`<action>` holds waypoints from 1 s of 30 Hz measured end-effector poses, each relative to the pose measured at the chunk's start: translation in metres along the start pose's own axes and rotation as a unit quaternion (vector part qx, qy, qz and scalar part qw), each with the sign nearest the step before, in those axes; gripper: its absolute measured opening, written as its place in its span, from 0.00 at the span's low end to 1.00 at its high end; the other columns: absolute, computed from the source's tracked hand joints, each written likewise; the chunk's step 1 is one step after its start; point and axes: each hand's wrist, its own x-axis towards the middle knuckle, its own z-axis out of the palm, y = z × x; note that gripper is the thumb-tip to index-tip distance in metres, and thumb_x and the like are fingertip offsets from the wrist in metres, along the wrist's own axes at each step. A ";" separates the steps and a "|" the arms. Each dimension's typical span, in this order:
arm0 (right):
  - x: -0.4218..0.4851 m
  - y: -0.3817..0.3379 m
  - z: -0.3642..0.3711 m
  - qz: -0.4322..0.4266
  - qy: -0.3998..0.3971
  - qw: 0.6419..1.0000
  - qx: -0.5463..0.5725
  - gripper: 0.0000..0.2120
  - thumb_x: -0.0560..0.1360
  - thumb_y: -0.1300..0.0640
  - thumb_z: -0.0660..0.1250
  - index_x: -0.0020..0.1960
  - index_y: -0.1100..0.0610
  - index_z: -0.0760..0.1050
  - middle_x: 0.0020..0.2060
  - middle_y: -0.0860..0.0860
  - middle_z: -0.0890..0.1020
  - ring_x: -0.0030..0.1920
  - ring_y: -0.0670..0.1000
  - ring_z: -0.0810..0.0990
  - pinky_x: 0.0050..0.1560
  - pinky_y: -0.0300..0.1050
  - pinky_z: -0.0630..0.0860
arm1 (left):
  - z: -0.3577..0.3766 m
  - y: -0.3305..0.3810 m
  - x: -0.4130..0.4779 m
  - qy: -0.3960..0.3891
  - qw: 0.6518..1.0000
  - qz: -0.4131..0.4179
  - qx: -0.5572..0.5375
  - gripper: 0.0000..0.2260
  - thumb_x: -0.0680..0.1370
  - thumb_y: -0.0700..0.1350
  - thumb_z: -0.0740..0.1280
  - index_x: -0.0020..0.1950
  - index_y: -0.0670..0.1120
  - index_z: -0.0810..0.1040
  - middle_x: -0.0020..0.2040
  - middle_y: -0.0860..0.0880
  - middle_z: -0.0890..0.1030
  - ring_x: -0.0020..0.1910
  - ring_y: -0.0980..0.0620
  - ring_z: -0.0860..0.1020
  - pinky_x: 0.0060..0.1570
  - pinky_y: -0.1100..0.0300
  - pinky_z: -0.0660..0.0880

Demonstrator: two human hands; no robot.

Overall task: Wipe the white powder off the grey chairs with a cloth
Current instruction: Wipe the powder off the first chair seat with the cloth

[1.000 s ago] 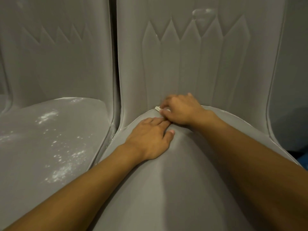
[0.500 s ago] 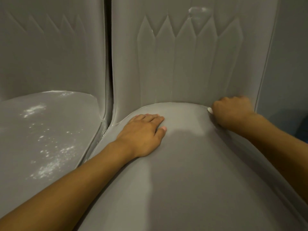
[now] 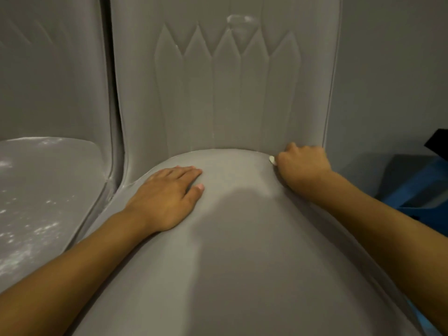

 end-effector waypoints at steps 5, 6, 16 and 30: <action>-0.041 0.042 0.004 0.027 -0.082 0.993 0.081 0.21 0.83 0.38 0.50 0.51 0.46 0.79 0.48 0.50 0.79 0.46 0.54 0.80 0.44 0.47 0.71 | 0.001 -0.001 0.000 0.004 1.000 0.001 -0.002 0.31 0.80 0.65 0.43 0.82 0.57 0.59 0.81 0.56 0.60 0.80 0.53 0.58 0.78 0.56 0.51; -0.048 0.054 0.006 0.039 -0.112 0.982 0.146 0.21 0.81 0.33 0.52 0.49 0.44 0.79 0.47 0.48 0.80 0.44 0.51 0.79 0.44 0.48 0.75 | 0.002 -0.001 0.000 0.005 1.000 0.002 0.000 0.29 0.82 0.64 0.45 0.82 0.57 0.58 0.81 0.56 0.60 0.80 0.53 0.58 0.78 0.56 0.51; -0.015 0.024 0.016 -0.075 0.111 0.983 0.126 0.18 0.82 0.40 0.55 0.59 0.43 0.81 0.51 0.51 0.77 0.50 0.57 0.77 0.51 0.50 0.67 | 0.001 0.002 -0.001 0.017 1.000 -0.008 0.002 0.30 0.81 0.65 0.43 0.81 0.57 0.60 0.81 0.57 0.61 0.78 0.53 0.61 0.77 0.57 0.53; -0.021 0.023 0.020 -0.013 0.001 0.983 0.182 0.29 0.83 0.37 0.47 0.50 0.55 0.79 0.50 0.52 0.74 0.48 0.58 0.78 0.45 0.50 0.73 | 0.000 0.001 -0.003 0.016 1.000 -0.011 -0.017 0.33 0.77 0.66 0.43 0.81 0.58 0.59 0.81 0.59 0.61 0.79 0.55 0.58 0.77 0.57 0.51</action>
